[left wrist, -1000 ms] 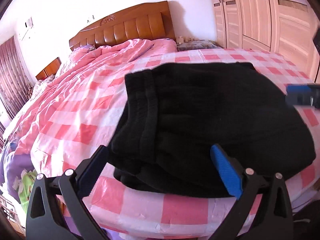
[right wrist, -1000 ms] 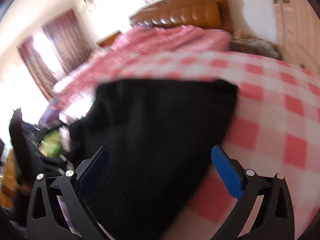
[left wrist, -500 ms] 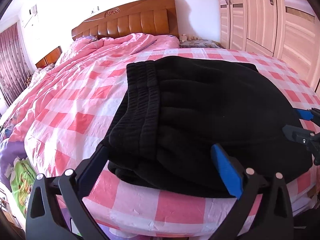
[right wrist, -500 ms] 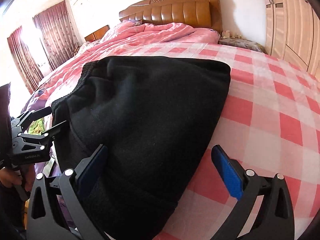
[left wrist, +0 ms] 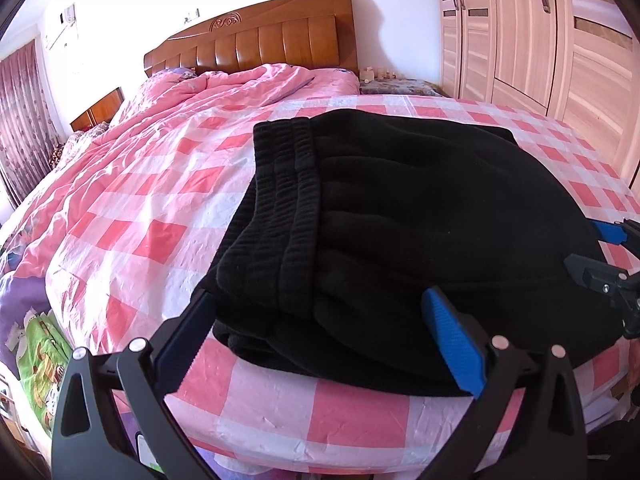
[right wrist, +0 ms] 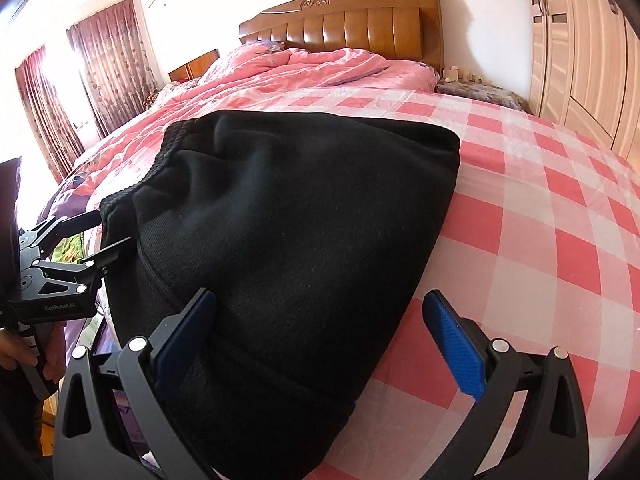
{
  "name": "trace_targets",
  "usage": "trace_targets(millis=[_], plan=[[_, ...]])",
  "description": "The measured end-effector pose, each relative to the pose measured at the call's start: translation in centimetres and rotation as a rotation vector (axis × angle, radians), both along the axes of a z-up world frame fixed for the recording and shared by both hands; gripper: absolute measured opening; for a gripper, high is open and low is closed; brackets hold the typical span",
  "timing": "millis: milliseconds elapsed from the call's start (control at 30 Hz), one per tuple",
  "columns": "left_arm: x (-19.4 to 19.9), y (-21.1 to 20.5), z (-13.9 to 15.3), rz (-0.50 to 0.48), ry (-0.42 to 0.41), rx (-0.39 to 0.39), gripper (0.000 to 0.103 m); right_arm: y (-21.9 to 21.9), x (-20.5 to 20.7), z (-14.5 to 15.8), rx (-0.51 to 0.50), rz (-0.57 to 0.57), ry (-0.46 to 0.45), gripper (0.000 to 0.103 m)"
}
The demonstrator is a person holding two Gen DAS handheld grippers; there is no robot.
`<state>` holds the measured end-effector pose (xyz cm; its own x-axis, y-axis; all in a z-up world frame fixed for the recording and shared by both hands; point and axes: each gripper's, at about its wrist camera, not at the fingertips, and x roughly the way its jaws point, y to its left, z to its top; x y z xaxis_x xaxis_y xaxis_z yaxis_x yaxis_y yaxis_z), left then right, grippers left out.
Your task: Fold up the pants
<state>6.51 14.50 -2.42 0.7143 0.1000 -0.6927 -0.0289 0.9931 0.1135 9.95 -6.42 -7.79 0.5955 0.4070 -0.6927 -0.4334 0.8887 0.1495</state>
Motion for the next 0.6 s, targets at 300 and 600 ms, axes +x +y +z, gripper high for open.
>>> trace_targets(millis=[300,600], plan=[[-0.01,0.04,-0.06,0.000,0.000,-0.003,0.102,0.15,-0.06,-0.08,0.003,-0.001,0.001,0.099],[-0.02,0.11,-0.11,0.002,0.003,-0.002,0.102,0.18,-0.08,-0.19,0.010,0.000,0.006,0.099]])
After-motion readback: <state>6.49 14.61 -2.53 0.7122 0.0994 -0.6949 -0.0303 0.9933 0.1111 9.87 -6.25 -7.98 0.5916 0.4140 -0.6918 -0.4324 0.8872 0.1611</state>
